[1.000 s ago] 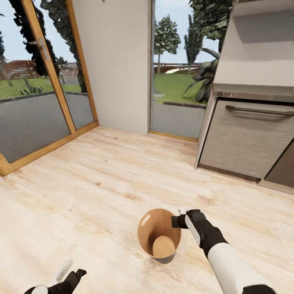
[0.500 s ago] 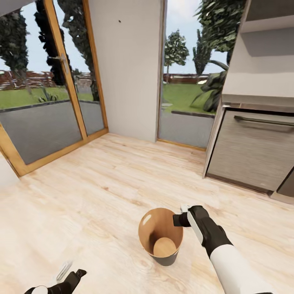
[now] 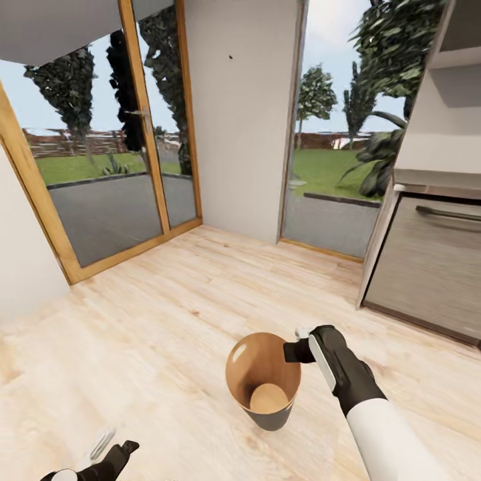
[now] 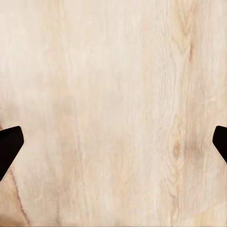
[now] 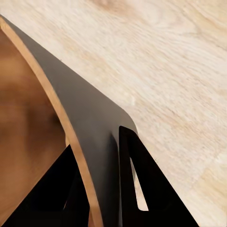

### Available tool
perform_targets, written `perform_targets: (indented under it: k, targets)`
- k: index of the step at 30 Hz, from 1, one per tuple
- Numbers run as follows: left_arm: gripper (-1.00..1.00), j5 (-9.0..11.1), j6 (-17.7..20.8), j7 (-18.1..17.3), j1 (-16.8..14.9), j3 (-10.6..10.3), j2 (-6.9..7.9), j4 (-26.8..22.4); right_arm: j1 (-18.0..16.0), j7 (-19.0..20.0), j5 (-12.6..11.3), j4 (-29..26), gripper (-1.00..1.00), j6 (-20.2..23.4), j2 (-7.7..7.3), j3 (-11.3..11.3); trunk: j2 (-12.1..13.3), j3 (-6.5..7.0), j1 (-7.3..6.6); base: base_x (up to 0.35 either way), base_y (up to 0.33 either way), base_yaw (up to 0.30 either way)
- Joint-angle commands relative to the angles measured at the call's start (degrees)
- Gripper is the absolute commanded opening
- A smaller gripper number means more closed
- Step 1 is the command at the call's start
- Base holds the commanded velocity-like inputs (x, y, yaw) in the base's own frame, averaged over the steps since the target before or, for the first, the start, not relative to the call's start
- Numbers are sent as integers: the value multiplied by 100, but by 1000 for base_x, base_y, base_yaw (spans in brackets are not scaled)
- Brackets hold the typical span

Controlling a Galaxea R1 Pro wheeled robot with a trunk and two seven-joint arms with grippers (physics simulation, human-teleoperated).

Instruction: Put the three can of soda from the living room inside the tash can in the kitchen.

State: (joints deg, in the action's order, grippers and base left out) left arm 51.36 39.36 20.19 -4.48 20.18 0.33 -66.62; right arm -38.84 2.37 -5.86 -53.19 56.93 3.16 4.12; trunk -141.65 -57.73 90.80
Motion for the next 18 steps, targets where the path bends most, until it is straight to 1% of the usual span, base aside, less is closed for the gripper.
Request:
perform_targets:
  k: [1, 4, 6, 7, 8, 11, 13, 14, 16, 18]
  targets:
    - [100, -2, -3, -1, 0, 1, 1, 3, -1, 18, -100, -6, -100, 5, 1, -4, 41, 19, -23, 0, 0, 291]
    - [100, 0, -5, -10, 0, 2, 2, 6, 0, 38, -120, -12, -100, 12, 1, -11, 162, 73, -89, 0, 0, 294]
    - [100, 3, 4, -21, 0, 3, 2, 7, 0, 345, -179, -5, -100, 110, -1, -28, 242, 108, -133, 0, 0, 297]
    - [100, 4, 6, -24, 0, 8, 2, 13, 0, 620, -193, 10, -100, 213, -3, -33, 282, 126, -155, 0, 0, 298]
    - [100, 5, 8, -24, 0, 19, 4, 19, -4, 982, -199, 43, -100, 307, -16, -39, 322, 144, -177, 0, 0, 298]
    - [100, 3, 9, -21, 0, 44, 8, 25, -7, 1224, -203, 65, -100, 307, -27, -43, 442, 198, -242, 0, 0, 298]
    - [100, 4, 3, -19, 3, 56, 9, 30, -8, 1283, -204, 71, -100, 307, -30, -46, 523, 234, -286, 0, 0, 298]
    - [100, 2, -4, -14, 12, 87, 10, 37, -8, 1335, -204, 75, -100, 307, -32, -49, 563, 252, -308, 0, 0, 298]
    - [100, 3, -8, -14, 21, 270, 7, 41, -9, 1367, -205, 78, -100, 307, -33, -50, 643, 288, -352, 0, 0, 298]
    - [100, 4, -9, -19, 24, 408, 5, 42, -9, 1378, -205, 79, -100, 307, -34, -51, 723, 324, -396, 0, 0, 298]
